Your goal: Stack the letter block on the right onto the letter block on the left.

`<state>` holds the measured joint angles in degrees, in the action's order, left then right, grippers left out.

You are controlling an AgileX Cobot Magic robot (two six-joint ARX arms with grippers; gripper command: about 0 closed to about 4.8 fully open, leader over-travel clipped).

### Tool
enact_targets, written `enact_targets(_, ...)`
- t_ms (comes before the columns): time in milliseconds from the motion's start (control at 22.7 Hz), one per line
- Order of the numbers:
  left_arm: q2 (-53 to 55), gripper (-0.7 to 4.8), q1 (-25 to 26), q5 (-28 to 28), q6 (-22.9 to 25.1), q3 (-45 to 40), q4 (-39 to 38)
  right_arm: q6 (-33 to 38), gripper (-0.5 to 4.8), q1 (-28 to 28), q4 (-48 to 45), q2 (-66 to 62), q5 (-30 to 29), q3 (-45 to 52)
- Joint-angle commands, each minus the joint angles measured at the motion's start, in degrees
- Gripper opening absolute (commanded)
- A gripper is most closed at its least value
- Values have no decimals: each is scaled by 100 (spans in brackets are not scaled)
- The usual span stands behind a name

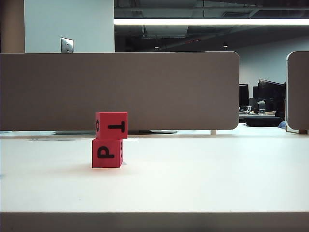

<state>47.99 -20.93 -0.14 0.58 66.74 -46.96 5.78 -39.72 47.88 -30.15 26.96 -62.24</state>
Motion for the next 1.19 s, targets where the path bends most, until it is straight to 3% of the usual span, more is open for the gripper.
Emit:
enact_targets(44, -343, -5, -122, 35, 17, -448, 81, 15, -8, 2, -1381, 1091, 66, 1316)
enact_targets(264, -1237, -6, -203, 271, -66, -1886, 492, 28, -8, -11, -1788, 2656, -647, 3193)
enact_targets(572, -1974, -5, -203, 442, -258, -3547, 1729, 66, -8, -9, -2653, 2623, -890, 4461)
enact_targets(704, -2087, -5, -195, 306, -352, -4140, 1991, 63, -8, -13, -2758, 2627, -907, 4830)
enact_targets(879, -2096, -6, -197, -177, -1056, -4850, 2367, 138, -8, -11, -2662, 2653, -940, 4959)
enact_targets(1099, -2651, -5, -201, 181, -883, -5702, 3480, -140, -8, -11, -2804, 2660, -960, 5307)
enact_targets(1187, -2940, -6, -201, 302, -809, -5989, 3727, -133, -8, -9, -3040, 2673, -1224, 5628)
